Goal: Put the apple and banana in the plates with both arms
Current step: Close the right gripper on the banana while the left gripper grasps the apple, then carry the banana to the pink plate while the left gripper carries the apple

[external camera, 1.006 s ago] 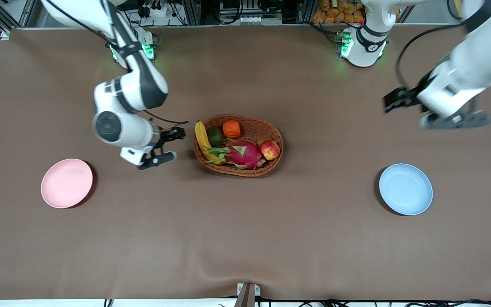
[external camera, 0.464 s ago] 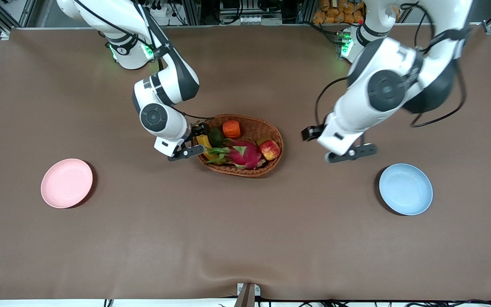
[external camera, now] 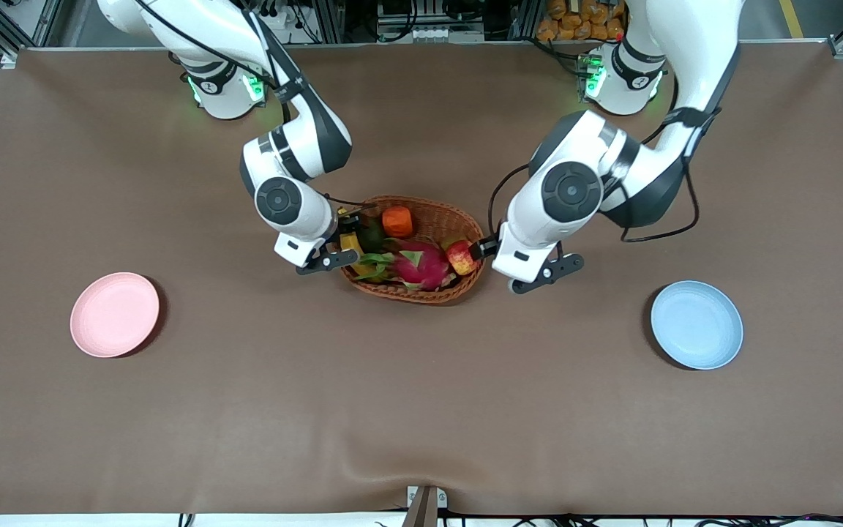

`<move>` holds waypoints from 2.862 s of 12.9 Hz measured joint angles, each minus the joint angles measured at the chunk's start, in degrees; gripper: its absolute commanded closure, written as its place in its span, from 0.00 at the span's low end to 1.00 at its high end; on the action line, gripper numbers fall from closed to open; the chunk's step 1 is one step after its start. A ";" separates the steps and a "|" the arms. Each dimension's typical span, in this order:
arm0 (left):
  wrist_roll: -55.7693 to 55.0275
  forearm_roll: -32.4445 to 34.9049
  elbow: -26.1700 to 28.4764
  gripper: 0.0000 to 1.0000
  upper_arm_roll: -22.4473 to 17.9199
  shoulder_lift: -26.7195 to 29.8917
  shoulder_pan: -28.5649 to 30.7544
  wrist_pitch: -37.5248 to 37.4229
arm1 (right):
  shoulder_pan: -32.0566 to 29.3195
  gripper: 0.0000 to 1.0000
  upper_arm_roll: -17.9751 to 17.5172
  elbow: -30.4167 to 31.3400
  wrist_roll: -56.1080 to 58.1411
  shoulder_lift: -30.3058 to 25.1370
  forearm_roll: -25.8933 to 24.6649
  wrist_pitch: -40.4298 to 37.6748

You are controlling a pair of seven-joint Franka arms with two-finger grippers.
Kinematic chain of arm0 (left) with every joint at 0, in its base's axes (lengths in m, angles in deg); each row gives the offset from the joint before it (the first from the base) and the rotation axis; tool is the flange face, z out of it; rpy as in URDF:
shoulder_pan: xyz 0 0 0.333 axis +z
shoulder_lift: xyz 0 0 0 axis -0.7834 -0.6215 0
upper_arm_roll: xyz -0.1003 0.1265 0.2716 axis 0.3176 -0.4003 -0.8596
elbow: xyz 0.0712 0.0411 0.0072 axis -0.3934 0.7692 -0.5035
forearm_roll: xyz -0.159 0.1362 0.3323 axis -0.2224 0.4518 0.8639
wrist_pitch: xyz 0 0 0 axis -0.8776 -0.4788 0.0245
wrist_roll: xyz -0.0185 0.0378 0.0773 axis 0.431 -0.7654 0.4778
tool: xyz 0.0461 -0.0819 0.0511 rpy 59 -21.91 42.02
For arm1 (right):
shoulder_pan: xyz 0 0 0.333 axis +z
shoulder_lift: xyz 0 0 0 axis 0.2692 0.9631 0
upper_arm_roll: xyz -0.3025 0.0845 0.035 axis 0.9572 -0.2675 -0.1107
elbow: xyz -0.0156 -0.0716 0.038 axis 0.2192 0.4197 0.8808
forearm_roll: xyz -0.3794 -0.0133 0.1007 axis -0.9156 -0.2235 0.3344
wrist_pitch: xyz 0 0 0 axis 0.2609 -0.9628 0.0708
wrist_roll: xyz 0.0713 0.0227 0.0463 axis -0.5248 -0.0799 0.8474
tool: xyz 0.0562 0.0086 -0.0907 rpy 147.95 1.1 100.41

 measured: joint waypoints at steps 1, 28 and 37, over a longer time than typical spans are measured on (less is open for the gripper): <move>-2.09 0.00 0.00 0.00 0.00 -0.76 -0.36 1.23 | 0.07 0.55 0.01 0.01 -0.38 0.05 0.00 0.00; -10.06 3.44 -0.14 0.78 -0.54 -12.47 -6.33 9.61 | -11.43 0.78 6.58 -10.47 -11.00 -6.57 -0.66 -11.11; -10.79 1.43 -6.57 1.00 -0.62 -10.55 -2.07 8.72 | -12.82 0.79 22.67 -10.28 -10.65 -6.49 -9.50 -11.15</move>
